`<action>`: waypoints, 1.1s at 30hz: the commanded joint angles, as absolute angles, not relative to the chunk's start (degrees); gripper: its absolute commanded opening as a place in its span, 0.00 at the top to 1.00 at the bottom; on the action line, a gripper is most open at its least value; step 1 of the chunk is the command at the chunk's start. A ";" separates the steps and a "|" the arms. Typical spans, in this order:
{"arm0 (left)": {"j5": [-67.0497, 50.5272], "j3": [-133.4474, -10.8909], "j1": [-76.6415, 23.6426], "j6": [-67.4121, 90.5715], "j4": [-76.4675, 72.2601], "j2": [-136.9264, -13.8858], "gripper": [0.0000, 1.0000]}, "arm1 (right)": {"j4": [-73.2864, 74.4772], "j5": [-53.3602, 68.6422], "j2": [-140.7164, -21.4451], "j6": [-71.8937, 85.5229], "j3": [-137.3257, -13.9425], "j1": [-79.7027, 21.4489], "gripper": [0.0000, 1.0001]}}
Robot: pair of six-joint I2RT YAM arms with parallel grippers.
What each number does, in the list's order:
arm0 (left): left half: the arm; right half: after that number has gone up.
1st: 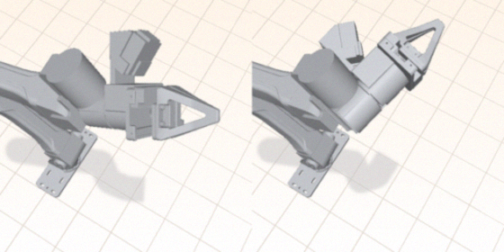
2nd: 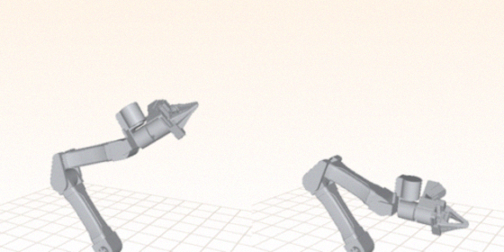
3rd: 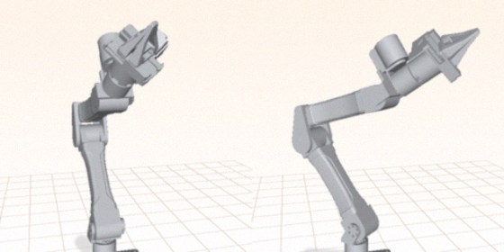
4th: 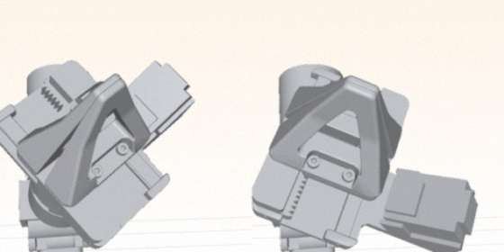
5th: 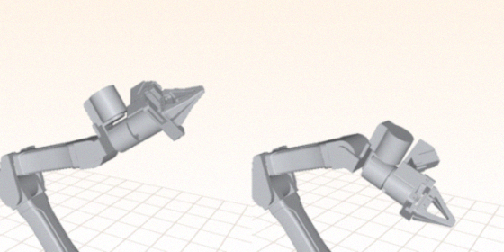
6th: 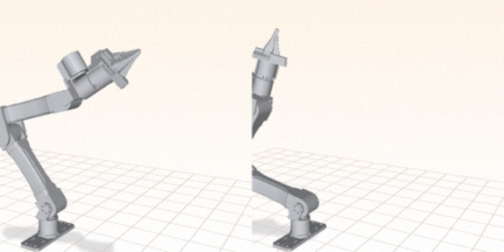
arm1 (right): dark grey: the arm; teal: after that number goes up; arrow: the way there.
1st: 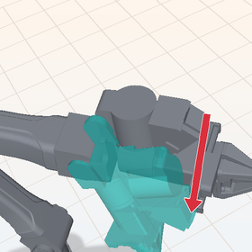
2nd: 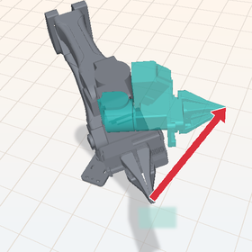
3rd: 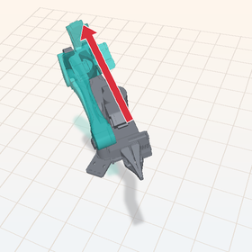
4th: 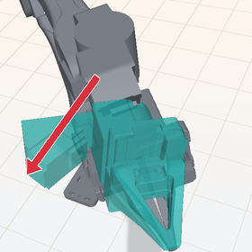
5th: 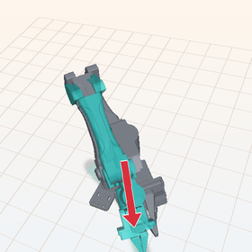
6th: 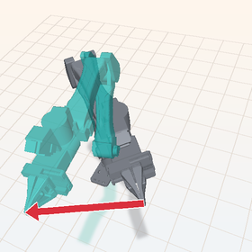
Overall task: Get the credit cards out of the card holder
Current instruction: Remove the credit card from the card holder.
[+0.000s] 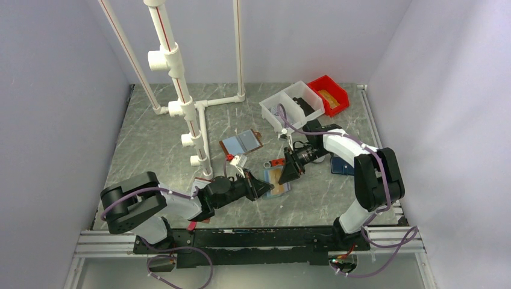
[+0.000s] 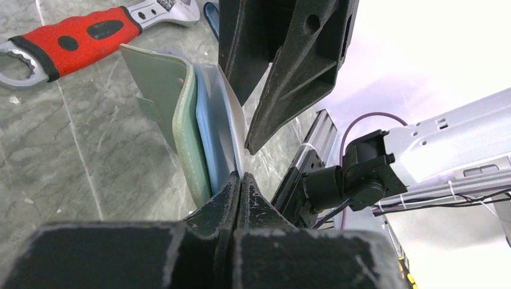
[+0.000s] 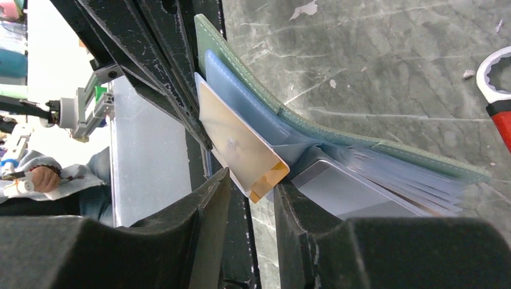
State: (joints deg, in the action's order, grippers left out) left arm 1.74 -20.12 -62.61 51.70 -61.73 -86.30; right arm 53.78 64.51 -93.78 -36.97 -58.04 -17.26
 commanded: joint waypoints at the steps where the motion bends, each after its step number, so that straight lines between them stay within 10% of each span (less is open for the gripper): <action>1: 2.54 -20.31 -62.93 51.31 -69.52 -86.47 1.00 | 57.07 70.22 -93.58 -41.50 -60.79 -16.68 0.65; 33: 8.40 -17.97 -62.93 54.39 -64.25 -83.69 1.00 | 67.13 74.26 -94.30 -52.53 -62.93 -16.27 0.76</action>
State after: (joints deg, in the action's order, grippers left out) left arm 5.72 -18.06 -63.07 54.17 -63.57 -85.10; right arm 63.44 69.58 -94.54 -49.01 -60.84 -16.14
